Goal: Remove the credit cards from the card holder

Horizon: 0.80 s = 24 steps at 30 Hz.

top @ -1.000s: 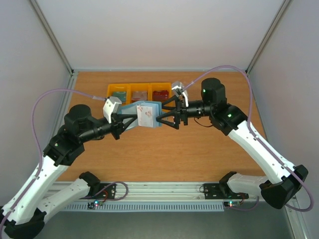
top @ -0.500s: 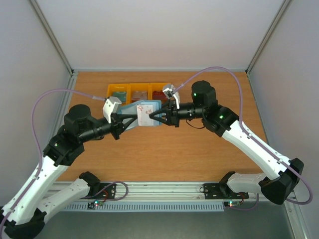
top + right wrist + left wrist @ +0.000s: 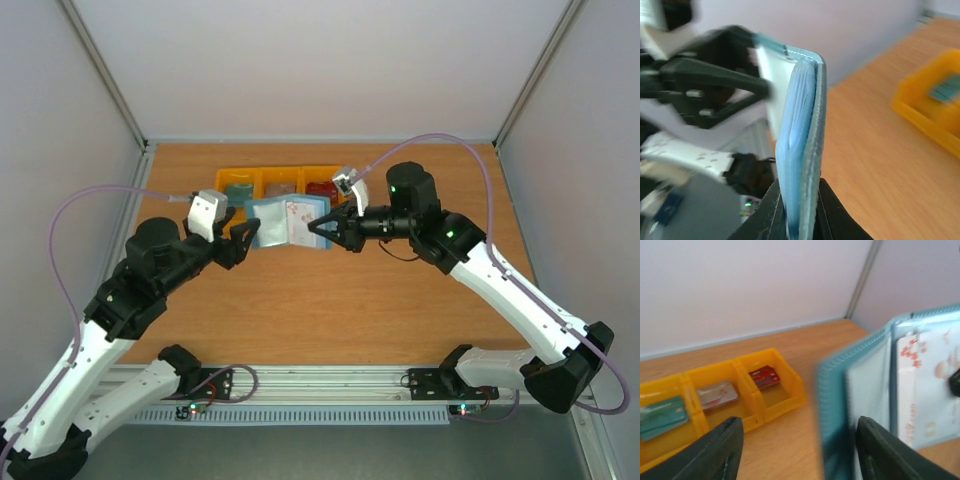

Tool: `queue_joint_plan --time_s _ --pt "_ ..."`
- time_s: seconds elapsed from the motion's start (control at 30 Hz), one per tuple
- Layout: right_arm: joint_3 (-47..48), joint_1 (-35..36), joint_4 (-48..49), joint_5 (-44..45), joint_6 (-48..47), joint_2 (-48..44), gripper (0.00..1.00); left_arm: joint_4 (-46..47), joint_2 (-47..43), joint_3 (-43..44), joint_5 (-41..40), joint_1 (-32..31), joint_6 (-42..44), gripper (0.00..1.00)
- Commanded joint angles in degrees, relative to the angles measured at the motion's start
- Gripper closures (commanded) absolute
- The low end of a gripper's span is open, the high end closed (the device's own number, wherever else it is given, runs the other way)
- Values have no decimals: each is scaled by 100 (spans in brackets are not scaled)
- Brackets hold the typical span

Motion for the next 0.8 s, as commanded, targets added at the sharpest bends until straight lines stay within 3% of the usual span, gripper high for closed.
queue_joint_plan --time_s 0.0,0.13,0.23,0.3,0.43,0.57,0.67,0.77 --pt "832 -42 -2038 2658 202 171 99 185 -271 -7 -415 84 694 32" --pt "1046 -44 -2688 4095 216 408 99 739 -762 -159 1465 85 1099 28" --pt "1182 -1 -2672 4222 239 480 99 1059 -598 -52 3293 78 1159 37" --pt "1329 105 -2723 4554 227 590 99 1209 -196 147 3795 40 559 39" --pt "1517 344 -2640 4467 115 758 99 1372 633 357 3396 -320 -588 40" --pt "1308 442 -2121 3250 -25 556 99 2116 1205 202 3207 -425 -1435 40" --pt "1070 453 -1742 2349 -178 303 99 2307 1224 -53 3224 -425 -1668 41" --pt "816 448 -1379 1701 -286 10 99 1845 1036 -289 2798 -379 -1578 46"
